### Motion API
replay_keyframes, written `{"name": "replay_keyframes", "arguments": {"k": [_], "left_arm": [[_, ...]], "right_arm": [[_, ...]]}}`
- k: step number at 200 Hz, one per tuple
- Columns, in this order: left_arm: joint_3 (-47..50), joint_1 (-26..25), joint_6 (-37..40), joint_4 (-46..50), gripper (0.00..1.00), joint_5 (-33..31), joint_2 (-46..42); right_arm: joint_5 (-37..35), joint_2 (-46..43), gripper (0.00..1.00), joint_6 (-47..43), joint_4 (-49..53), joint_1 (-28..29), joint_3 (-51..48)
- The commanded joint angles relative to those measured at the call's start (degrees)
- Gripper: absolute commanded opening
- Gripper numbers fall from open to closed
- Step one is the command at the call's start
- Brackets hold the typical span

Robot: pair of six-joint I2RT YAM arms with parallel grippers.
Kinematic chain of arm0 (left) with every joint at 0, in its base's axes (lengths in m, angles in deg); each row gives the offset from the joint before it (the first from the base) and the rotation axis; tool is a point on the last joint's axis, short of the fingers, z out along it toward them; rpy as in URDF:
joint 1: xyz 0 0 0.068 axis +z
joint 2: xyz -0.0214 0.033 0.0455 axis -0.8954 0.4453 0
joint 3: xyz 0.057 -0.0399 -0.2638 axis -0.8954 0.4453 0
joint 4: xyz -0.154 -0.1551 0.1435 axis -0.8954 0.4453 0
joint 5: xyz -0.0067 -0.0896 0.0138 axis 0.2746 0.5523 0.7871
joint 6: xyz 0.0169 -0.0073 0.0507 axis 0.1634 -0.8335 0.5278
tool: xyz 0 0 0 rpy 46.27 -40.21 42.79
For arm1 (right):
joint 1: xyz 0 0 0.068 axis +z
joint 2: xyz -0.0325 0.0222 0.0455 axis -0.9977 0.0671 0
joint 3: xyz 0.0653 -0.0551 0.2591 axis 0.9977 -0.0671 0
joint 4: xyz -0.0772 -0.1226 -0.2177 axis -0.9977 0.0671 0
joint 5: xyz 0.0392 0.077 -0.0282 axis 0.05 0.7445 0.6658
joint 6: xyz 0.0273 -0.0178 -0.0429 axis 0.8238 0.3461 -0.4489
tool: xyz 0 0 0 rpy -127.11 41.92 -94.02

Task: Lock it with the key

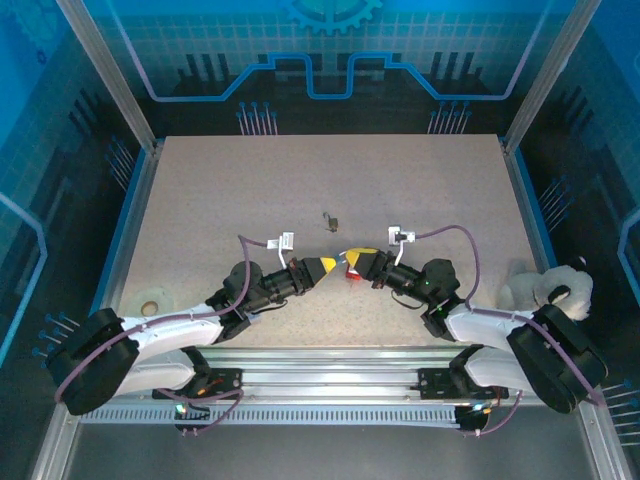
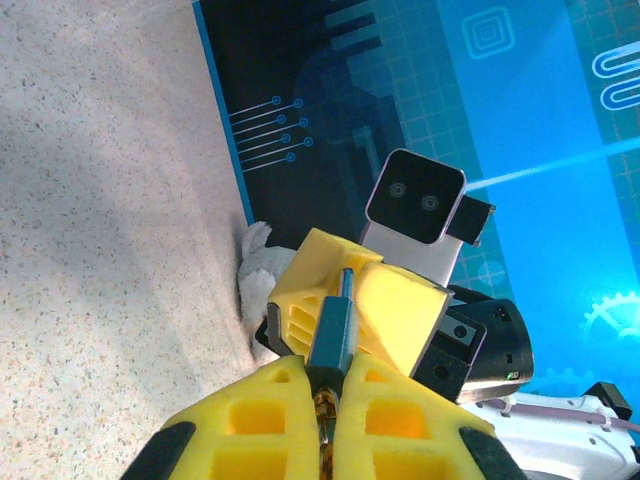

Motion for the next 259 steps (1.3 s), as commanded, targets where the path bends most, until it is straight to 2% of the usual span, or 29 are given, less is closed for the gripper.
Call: {"name": "replay_keyframes", "arguments": {"k": [1, 43, 216, 259], "left_arm": [[-1.76, -0.11, 2.02, -3.28, 0.0, 2.08, -2.59], [-1.9, -0.13, 3.28, -1.11, 0.0, 1.55, -4.28], [-3.7, -0.73, 9.23, 6.27, 0.0, -0.02, -8.36], [-4.23, -0.9, 9.89, 7.46, 0.0, -0.15, -8.42]], "right_arm": [[-0.93, 0.7, 0.07, -0.26, -0.06, 0.21, 0.08], [-0.67, 0.53, 0.0, -0.41, 1.01, 0.27, 0.45], [2.49, 2.13, 0.0, 0.17, 12.2, 0.23, 4.87], [4.89, 4.94, 0.0, 1.96, 6.93, 0.21, 4.91]]}}
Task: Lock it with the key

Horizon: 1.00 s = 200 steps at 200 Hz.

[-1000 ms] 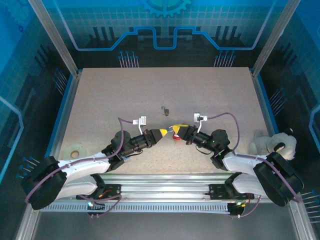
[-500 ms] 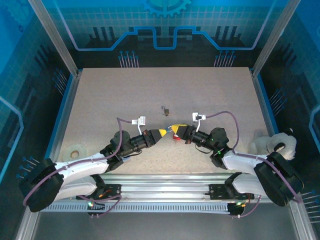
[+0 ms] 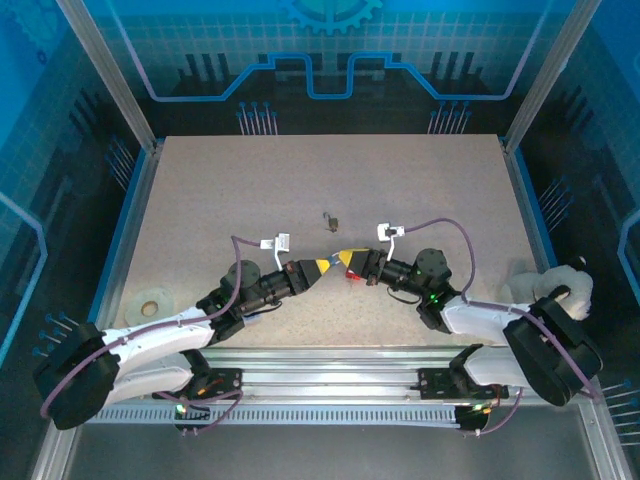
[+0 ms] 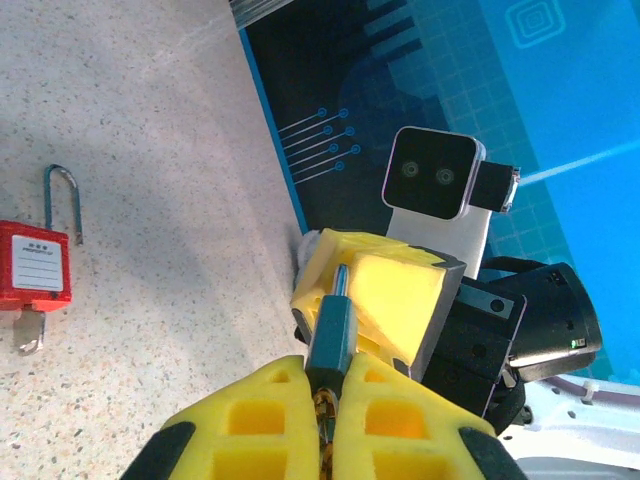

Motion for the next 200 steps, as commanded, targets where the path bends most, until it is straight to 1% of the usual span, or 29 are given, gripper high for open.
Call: {"name": "replay_keyframes", "arguments": {"k": [1, 28, 136, 153, 169, 181, 200], "left_arm": [[-3.57, -0.92, 2.01, -4.77, 0.0, 2.95, -2.07], [-4.01, -0.91, 2.62, -3.79, 0.0, 2.93, -2.43], [-4.95, -0.92, 4.43, -1.91, 0.0, 1.74, -2.18], [-4.78, -0.97, 4.58, -1.89, 0.0, 1.22, -2.26], [-4.35, -0.92, 4.48, -1.96, 0.0, 0.33, -2.51], [-4.23, -0.92, 4.48, -2.1, 0.0, 0.15, -2.57], [-4.19, -1.05, 4.63, -2.17, 0.0, 0.11, -2.35]], "right_arm": [[1.05, 2.11, 0.0, 0.95, 0.01, 0.29, 0.76], [2.29, 3.05, 0.0, 0.83, 0.61, 0.49, 1.53], [8.43, 7.92, 0.0, 3.26, -2.73, 2.37, 4.56], [8.88, 7.55, 0.0, 2.69, -2.05, 3.11, 5.02], [7.49, 6.35, 0.0, 1.15, 0.56, 3.81, 5.02], [7.81, 5.57, 0.0, -0.2, 2.4, 4.39, 5.39], [8.47, 5.23, 0.0, -1.05, 2.46, 5.46, 5.84]]}}
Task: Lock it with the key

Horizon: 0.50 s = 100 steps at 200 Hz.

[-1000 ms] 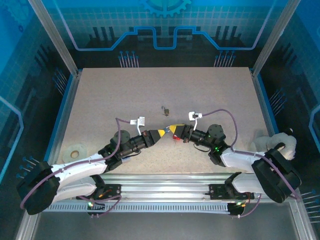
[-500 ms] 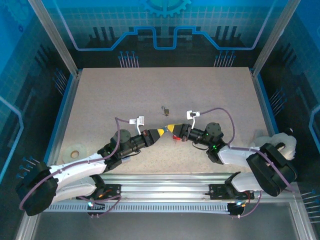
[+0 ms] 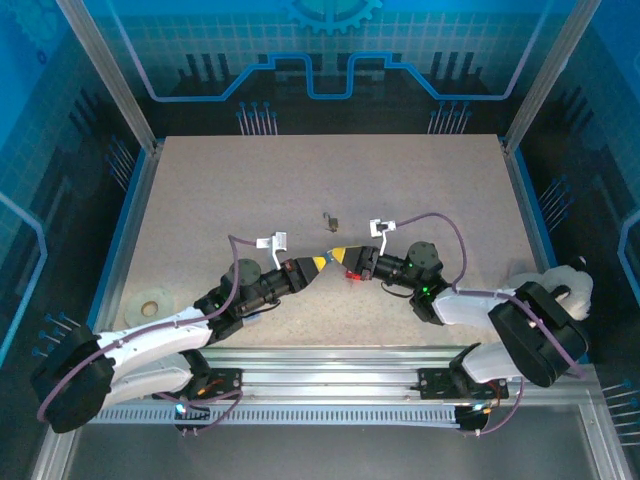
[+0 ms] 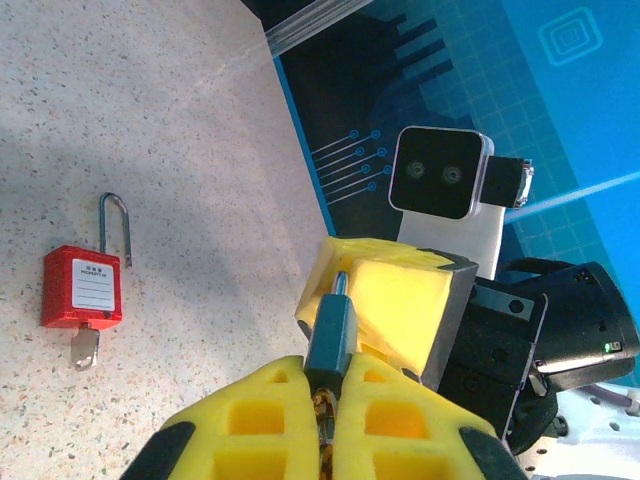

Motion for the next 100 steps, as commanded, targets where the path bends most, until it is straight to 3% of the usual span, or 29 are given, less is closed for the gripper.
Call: {"name": "replay_keyframes", "arguments": {"k": [1, 100], "left_arm": [[-3.25, -1.16, 1.95, -6.68, 0.0, 4.09, -0.93], [-3.2, -1.13, 2.83, -5.92, 0.0, 4.09, -1.45]], "right_arm": [[5.8, -0.49, 0.0, -2.74, 3.74, 4.76, 2.06], [5.99, 0.0, 0.0, -3.15, 2.08, 6.45, 2.28]]}}
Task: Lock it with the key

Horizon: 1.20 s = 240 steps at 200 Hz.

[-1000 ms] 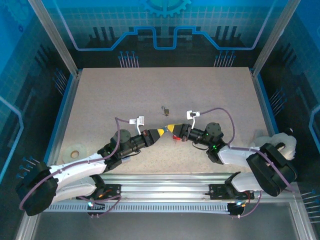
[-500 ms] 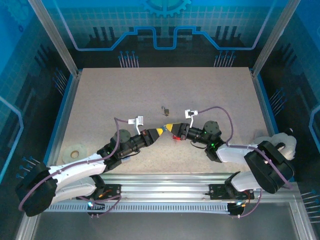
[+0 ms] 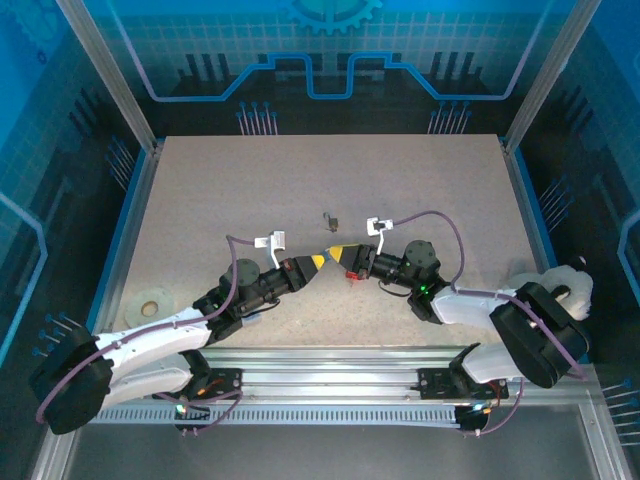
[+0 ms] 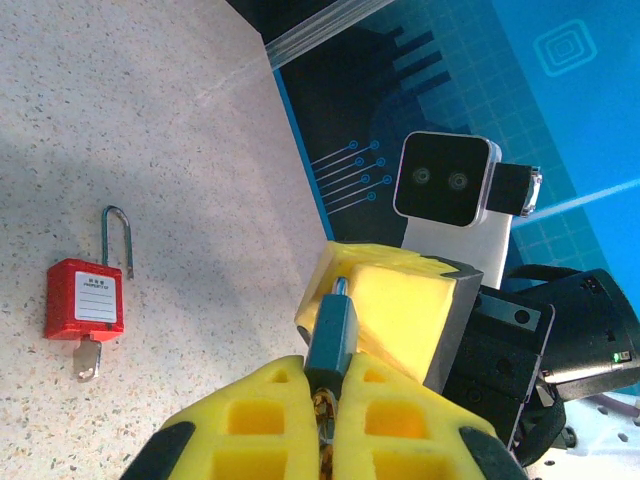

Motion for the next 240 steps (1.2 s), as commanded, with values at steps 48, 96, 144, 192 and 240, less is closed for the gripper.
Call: {"name": "replay_keyframes", "arguments": {"k": [48, 96, 144, 192, 240], "left_arm": [[-3.69, -1.13, 3.12, -1.87, 0.23, 4.88, -2.83], [-3.49, -1.17, 3.53, 0.75, 0.43, 4.13, -4.67], [-4.0, -1.04, 5.27, 7.91, 0.58, 2.47, -8.15], [-4.72, -0.7, 8.45, 19.11, 0.67, -0.68, -12.0], [-3.19, 0.6, 10.65, 21.31, 0.67, 0.08, -12.42]], "right_arm": [[7.03, -0.84, 0.0, -1.27, 0.05, 4.27, 0.22], [7.11, -0.2, 0.0, 0.98, -3.7, 2.82, -0.93], [7.46, 0.7, 0.0, 4.78, -9.21, -0.15, -2.73], [7.54, -1.42, 0.0, 5.3, -9.45, -2.15, -3.66], [7.65, -2.92, 0.0, 4.81, -7.57, -2.69, -3.76]]}}
